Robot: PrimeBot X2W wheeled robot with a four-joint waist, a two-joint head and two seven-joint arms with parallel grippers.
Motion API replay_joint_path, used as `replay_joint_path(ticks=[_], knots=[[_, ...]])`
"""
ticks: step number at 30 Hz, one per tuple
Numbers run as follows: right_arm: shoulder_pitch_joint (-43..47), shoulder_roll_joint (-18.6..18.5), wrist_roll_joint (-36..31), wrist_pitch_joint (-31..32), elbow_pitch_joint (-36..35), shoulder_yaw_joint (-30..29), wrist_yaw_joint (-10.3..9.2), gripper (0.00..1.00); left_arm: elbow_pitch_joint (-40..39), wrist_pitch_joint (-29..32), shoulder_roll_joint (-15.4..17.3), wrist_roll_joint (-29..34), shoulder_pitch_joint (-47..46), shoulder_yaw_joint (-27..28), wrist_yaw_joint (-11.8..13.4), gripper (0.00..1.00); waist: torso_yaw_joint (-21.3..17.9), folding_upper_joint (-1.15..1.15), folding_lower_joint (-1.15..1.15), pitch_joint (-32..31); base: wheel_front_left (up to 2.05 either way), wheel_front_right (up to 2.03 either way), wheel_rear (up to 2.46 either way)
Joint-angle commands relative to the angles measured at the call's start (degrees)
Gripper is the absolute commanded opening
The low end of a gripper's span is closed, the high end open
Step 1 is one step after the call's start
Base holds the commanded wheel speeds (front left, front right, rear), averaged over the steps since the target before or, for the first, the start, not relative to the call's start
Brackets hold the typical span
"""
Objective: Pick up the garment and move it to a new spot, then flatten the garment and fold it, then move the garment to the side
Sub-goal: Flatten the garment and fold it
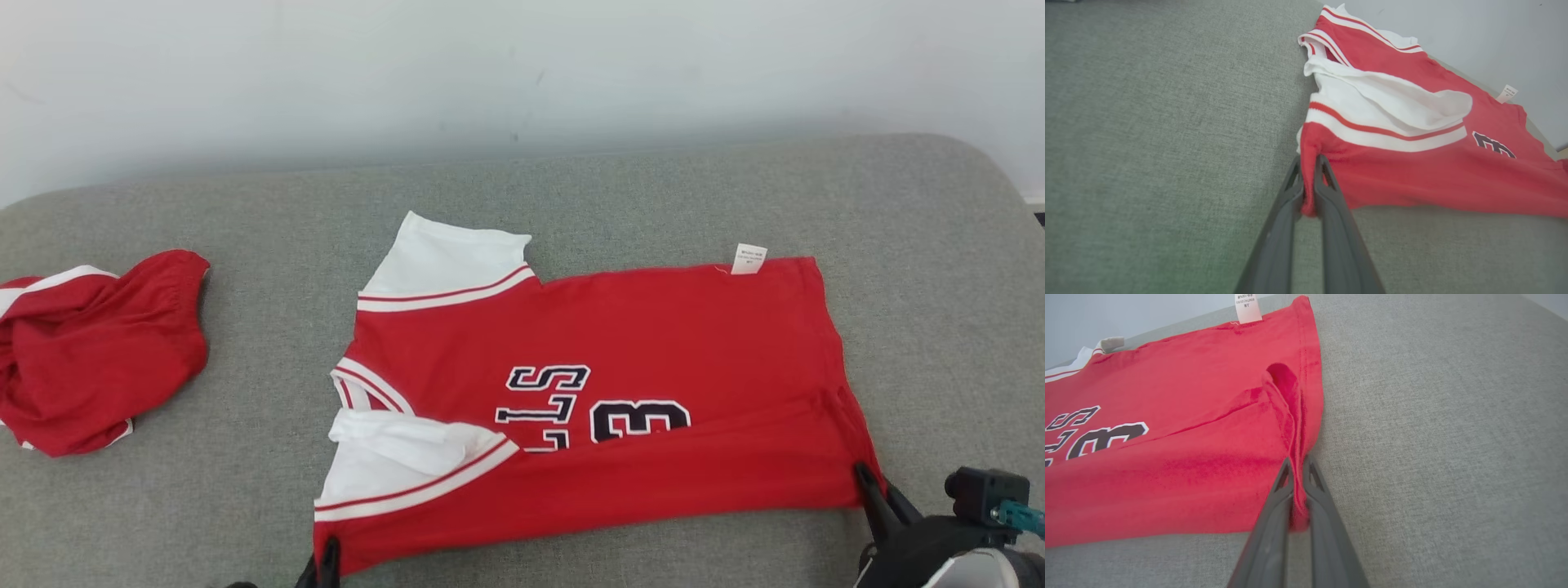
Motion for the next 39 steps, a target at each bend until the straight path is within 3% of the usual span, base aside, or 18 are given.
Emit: replay_joint_path(ticks=[1,3,4,5,6,13,20,28,32,39], knots=[[2.1,0.3,-0.3,1.4,-1.2,-1.1,-0.16,0.00,-0.9,0.0,0.1,-0.5,1.5,0.0,0.5,0.00,0.3,0.01,0.01,-0.5,0.00,0.00,0.00],[3.2,0.7,-0.7,2.9,-2.1,-2.3,-0.16,0.00,-1.4,0.4,-0.1,-0.4,2.0,-0.3,1.0,0.00,0.5,0.01,0.01,-0.6,0.00,0.00,0.00],[3.7,0.8,-1.2,3.6,-2.3,-3.2,-0.16,0.07,-1.6,0.3,-0.2,-0.4,1.9,-0.4,1.1,0.00,0.6,0.01,0.01,-0.8,0.00,0.00,0.00],[4.2,0.9,-2.0,4.0,-2.7,-3.8,-0.16,0.80,-1.8,0.3,-0.2,0.1,1.8,-0.7,1.2,0.45,0.7,0.01,0.01,-0.9,0.00,0.00,0.00],[4.5,1.3,-2.3,3.7,-3.5,-4.5,-0.16,1.00,-2.1,0.1,-0.3,0.6,1.6,-1.0,1.1,1.00,0.8,0.01,0.01,-1.1,0.00,0.00,0.00],[5.3,3.2,-5.5,-0.4,-10.6,-8.0,-0.16,1.00,-5.3,-0.6,-0.5,4.1,1.2,1.9,2.1,1.00,0.8,0.01,0.01,-2.4,0.00,0.00,0.00],[6.6,6.1,-10.6,-6.0,-18.5,-9.4,-0.16,1.00,-13.6,-0.7,-1.2,16.6,3.2,11.2,3.6,1.00,0.9,0.01,0.01,-3.9,0.00,0.00,0.00],[7.3,9.1,-14.6,-10.4,-20.3,-8.7,-0.16,1.00,-18.2,-0.7,-1.5,28.8,5.4,17.2,6.4,1.00,0.9,0.01,0.01,-5.3,0.00,0.00,0.00],[7.7,10.5,-16.0,-11.5,-19.9,-8.4,-0.16,1.00,-19.7,-0.7,-1.5,31.1,7.3,19.7,4.6,1.00,1.1,0.01,0.01,-5.7,0.00,0.00,0.00],[9.0,11.9,-17.1,-12.6,-19.2,-9.2,-0.16,1.00,-22.7,-0.7,-4.0,31.4,10.6,25.0,-0.5,1.00,1.8,0.01,0.01,-6.1,0.00,0.00,0.00]])
